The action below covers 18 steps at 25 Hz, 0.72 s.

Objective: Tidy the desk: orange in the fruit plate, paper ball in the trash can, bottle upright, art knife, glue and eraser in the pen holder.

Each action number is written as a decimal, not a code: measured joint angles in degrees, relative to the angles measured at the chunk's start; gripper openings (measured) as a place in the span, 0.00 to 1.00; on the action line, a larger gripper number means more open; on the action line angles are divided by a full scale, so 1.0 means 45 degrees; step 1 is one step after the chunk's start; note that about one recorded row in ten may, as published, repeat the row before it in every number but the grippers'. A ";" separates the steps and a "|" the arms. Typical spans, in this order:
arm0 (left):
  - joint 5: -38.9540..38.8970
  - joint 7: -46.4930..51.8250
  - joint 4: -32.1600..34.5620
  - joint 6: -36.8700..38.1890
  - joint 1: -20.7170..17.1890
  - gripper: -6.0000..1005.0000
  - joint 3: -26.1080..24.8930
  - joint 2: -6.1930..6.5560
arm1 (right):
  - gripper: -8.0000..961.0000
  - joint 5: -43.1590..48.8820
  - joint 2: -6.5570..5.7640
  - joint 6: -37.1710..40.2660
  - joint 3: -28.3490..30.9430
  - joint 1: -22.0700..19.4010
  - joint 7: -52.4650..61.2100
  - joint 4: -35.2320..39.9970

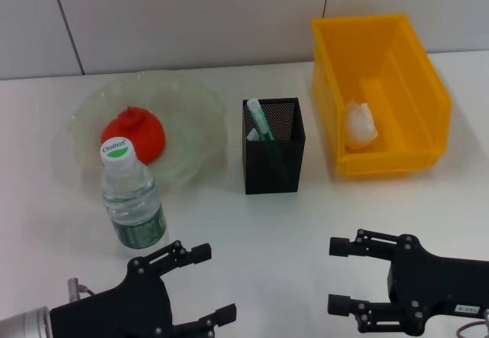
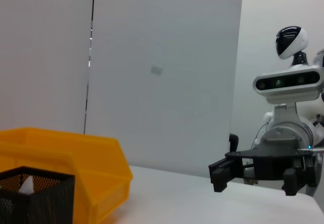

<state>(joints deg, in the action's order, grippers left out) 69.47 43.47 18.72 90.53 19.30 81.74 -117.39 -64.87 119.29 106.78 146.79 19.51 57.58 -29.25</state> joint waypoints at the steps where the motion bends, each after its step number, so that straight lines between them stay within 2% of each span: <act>1: 0.0004 0.0010 -0.0012 -0.0094 -0.0032 0.84 0.0002 0.0034 | 0.81 0.0000 0.0010 -0.0077 -0.0095 0.0070 0.0016 0.0005; 12: -0.0048 0.0056 -0.0032 -0.0117 -0.0171 0.84 0.0017 0.0165 | 0.81 -0.0003 0.0016 -0.0449 -0.0215 0.0195 0.0019 0.0016; 18: -0.0001 0.0492 -0.0036 -0.0068 -0.0150 0.84 0.0041 0.0356 | 0.81 -0.0012 0.0016 -0.0488 -0.0238 0.0206 0.0019 0.0001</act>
<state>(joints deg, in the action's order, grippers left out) 69.47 45.69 18.55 90.23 18.63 81.93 -115.79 -64.92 119.36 104.59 145.72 20.44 57.67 -29.24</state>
